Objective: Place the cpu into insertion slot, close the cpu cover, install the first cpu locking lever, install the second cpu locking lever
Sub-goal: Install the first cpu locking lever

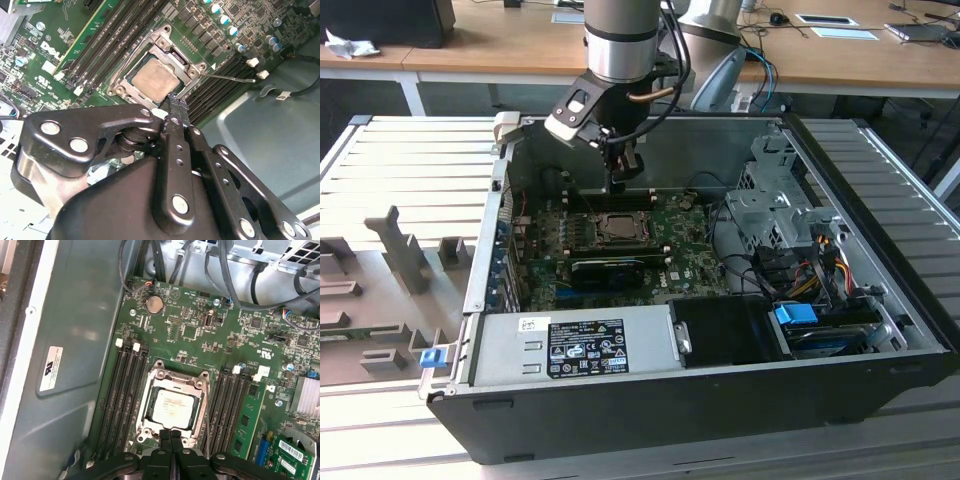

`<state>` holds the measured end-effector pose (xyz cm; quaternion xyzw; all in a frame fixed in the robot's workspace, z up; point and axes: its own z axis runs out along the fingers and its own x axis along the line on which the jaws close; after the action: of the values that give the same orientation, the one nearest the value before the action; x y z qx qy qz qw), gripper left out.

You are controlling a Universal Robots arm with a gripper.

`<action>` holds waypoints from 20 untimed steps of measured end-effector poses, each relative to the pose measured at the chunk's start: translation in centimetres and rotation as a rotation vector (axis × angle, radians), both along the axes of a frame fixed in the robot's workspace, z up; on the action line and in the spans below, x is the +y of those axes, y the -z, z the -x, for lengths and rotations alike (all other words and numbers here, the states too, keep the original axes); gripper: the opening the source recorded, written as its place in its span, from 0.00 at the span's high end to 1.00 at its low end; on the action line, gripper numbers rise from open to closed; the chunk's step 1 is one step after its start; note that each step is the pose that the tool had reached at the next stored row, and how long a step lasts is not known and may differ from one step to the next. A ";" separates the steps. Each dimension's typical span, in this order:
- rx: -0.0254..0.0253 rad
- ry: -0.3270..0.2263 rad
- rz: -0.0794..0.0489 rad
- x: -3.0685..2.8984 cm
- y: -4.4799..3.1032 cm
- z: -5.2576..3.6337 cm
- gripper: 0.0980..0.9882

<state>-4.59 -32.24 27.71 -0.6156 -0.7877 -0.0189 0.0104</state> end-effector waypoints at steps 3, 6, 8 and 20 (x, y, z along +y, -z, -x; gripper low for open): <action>0.0000 -0.008 0.000 0.00 0.00 0.00 0.99; 0.0000 -0.015 0.000 0.00 0.00 0.00 0.99; 0.0000 -0.019 0.000 0.00 0.00 0.00 0.99; 0.0000 -0.051 0.000 0.00 0.00 0.00 0.99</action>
<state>-4.59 -32.24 27.71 -0.5954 -0.8032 -0.0186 0.0109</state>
